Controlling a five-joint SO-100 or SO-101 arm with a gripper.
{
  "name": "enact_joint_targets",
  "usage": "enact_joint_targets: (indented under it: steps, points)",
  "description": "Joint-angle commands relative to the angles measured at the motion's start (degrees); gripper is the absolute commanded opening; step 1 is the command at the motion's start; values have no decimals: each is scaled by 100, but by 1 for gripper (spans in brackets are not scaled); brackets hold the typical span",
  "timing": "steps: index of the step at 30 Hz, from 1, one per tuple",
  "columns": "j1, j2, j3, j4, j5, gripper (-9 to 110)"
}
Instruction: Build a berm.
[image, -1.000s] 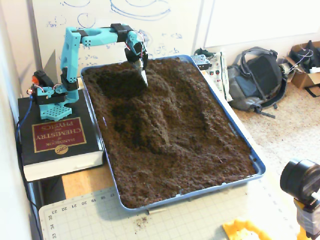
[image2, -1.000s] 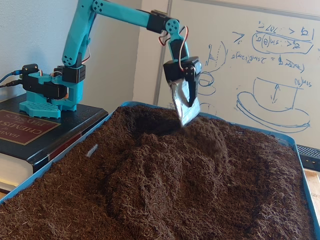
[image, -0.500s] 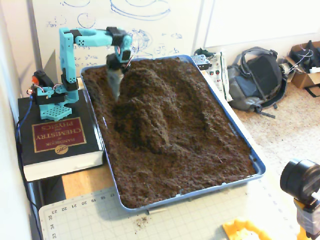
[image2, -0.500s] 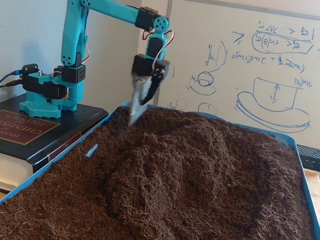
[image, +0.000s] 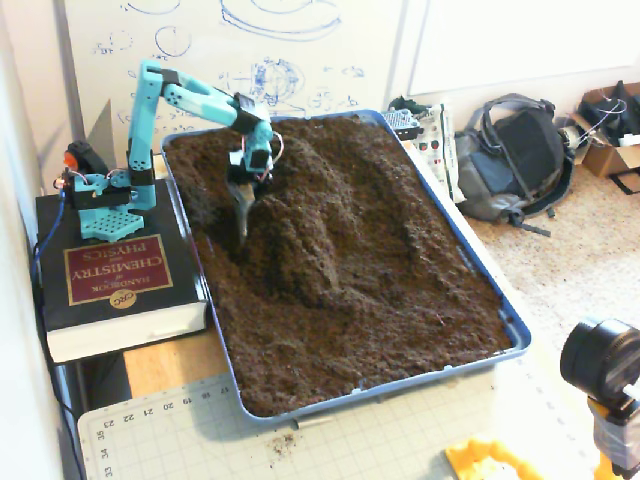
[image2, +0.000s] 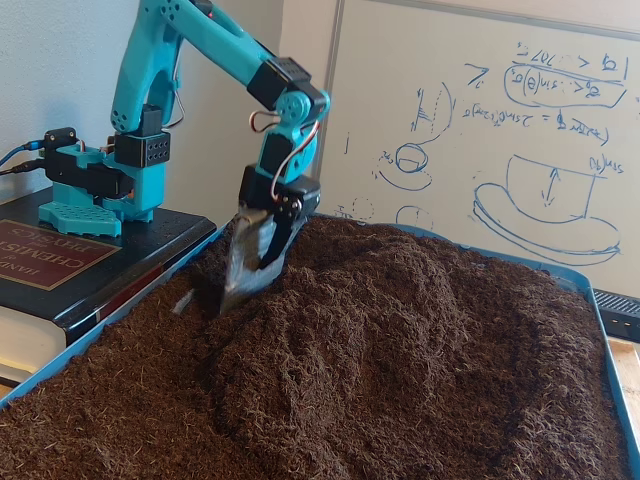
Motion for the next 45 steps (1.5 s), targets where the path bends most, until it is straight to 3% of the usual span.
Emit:
enact_joint_targets:
  steps: [1,17,45]
  points:
    - [202,-105,-598,-519,-413,0]
    - [378,-105,-2074,-765,-668,0]
    - [149,2566,-1731,-729,-677,0]
